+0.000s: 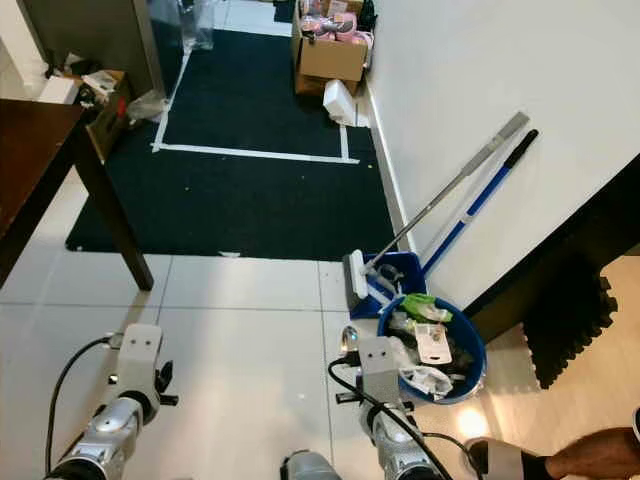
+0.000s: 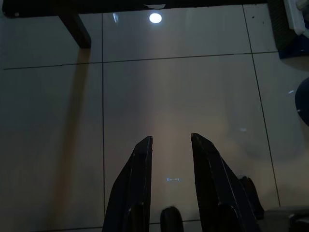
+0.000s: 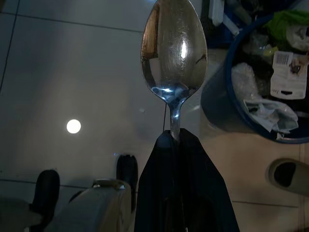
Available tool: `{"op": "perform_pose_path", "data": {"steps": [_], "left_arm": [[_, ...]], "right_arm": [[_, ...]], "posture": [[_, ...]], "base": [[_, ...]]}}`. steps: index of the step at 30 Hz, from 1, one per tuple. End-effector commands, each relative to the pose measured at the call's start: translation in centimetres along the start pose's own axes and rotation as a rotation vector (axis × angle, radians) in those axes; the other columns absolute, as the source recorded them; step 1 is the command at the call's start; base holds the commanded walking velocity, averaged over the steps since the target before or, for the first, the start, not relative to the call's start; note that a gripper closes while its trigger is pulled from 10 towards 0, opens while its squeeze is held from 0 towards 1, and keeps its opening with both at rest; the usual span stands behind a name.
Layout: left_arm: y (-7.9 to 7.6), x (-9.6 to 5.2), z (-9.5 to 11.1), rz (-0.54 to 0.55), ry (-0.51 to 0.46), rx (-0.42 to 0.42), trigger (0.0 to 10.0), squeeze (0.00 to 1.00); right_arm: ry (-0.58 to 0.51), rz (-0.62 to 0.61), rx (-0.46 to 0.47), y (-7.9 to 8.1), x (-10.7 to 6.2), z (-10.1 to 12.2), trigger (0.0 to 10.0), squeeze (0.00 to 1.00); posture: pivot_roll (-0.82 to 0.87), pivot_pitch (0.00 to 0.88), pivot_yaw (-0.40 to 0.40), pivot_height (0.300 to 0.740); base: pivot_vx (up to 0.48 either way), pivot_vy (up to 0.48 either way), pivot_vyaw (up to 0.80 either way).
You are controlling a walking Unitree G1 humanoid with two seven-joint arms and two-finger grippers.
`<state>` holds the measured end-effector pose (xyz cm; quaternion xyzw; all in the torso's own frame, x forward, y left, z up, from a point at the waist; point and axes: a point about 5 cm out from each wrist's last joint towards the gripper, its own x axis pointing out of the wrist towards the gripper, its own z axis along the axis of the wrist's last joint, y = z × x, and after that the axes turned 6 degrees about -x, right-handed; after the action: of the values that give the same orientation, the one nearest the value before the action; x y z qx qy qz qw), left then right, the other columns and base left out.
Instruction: Setting the table
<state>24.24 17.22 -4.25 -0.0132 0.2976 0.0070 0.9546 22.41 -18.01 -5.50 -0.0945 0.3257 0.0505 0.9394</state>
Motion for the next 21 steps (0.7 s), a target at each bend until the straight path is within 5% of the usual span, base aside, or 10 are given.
{"op": "perform_pose_path", "data": {"steps": [1, 21], "left_arm": [[-0.2, -0.4, -1.3, -0.001, 0.048, -0.011, 10.0, 0.00], [0.5, -1.3, -3.3, -0.017, 0.108, 0.008, 10.0, 0.00]], "right_arm": [[0.031, 0.003, -0.002, 0.0, -0.3, -0.8, 10.0, 0.00], [0.080, 0.056, 0.081, 0.8, -1.0, -2.7, 10.0, 0.00]], "posture": [[0.04, 0.030, -0.026, 0.740], [0.04, 0.030, -0.020, 0.740]], "base": [[0.000, 0.000, 0.00], [0.000, 0.000, 0.00]]}}
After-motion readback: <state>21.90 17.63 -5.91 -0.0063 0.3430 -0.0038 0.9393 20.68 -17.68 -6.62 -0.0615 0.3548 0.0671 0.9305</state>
